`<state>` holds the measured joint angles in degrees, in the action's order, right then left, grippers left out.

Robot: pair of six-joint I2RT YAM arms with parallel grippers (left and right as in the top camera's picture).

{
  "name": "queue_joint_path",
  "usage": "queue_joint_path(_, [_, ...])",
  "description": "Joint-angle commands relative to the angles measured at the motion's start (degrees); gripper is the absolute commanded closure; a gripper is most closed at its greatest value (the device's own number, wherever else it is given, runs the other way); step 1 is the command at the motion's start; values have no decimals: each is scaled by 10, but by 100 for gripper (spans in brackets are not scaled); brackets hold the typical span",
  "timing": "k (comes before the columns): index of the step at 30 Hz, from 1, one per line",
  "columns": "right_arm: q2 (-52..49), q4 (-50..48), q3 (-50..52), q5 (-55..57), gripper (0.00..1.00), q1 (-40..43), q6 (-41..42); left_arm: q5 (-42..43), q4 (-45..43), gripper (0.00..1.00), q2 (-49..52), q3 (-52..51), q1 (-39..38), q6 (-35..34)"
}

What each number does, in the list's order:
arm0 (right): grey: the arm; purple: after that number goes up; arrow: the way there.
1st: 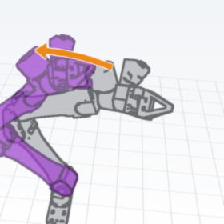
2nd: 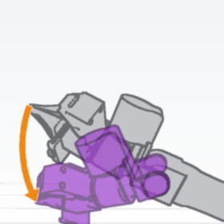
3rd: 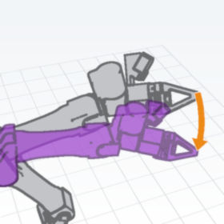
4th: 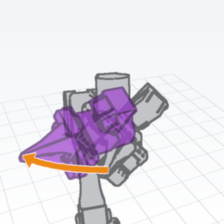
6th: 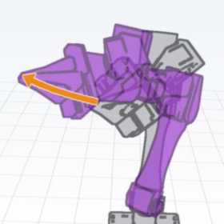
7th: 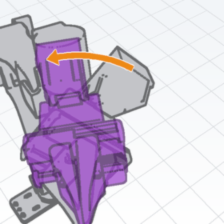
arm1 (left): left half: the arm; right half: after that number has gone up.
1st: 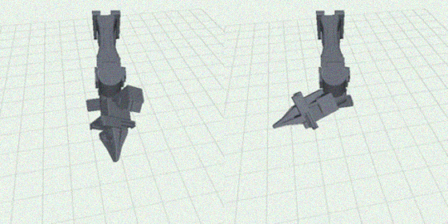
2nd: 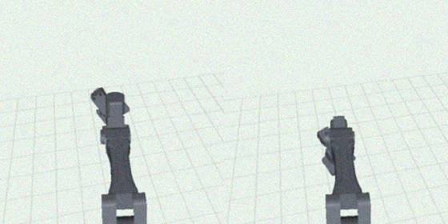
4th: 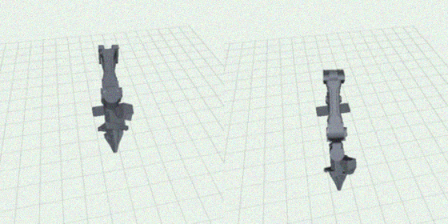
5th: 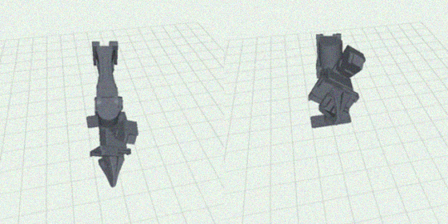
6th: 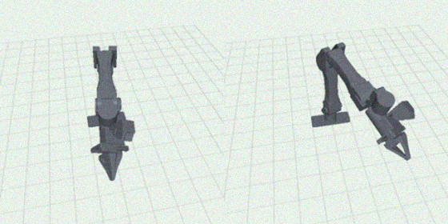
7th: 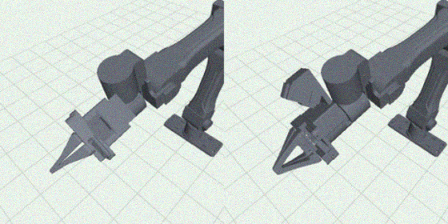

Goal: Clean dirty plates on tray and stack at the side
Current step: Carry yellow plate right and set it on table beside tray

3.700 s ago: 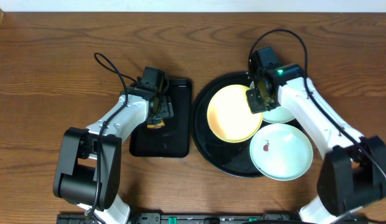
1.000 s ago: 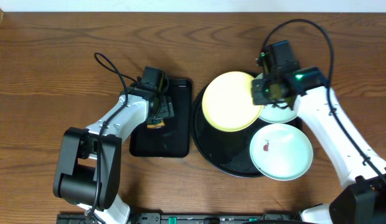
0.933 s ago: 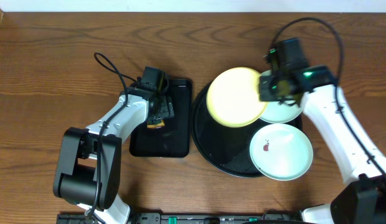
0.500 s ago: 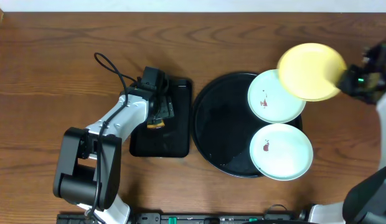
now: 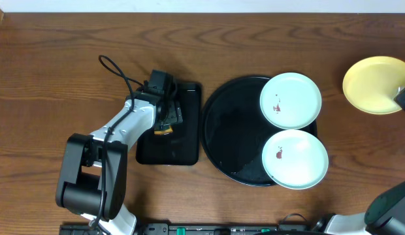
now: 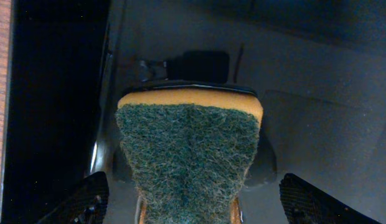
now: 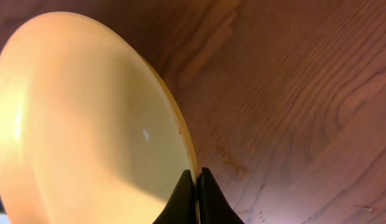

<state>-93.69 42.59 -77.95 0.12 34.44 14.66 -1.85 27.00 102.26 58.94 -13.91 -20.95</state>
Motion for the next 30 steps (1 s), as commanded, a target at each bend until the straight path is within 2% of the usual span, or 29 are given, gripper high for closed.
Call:
queue_joint_path(1, [-38,-6,9,13,99,0,7,-5,3,11,3,-2,2,3])
queue_joint_path(5, [-96,-18,19,13,99,0,6,-5,3,11,3,-2,2,3])
queue_joint_path(13, [-179,-32,19,-36,97,0,-55,-5,3,11,3,-2,2,3])
queue_joint_path(14, [-180,-29,19,-36,92,0,-56,-5,3,11,3,-2,2,3])
queue_joint_path(16, [-174,-19,16,-37,71,0,-68,-5,3,11,3,-2,2,3])
queue_joint_path(21, [-133,27,-38,-79,43,-7,-103,-5,3,11,3,-2,2,3])
queue_joint_path(26, [-89,77,-101,-174,36,-53,-174,-5,3,11,3,-2,2,3])
queue_joint_path(30, [-81,92,-106,-165,39,-125,-215,-5,3,11,3,-2,2,3])
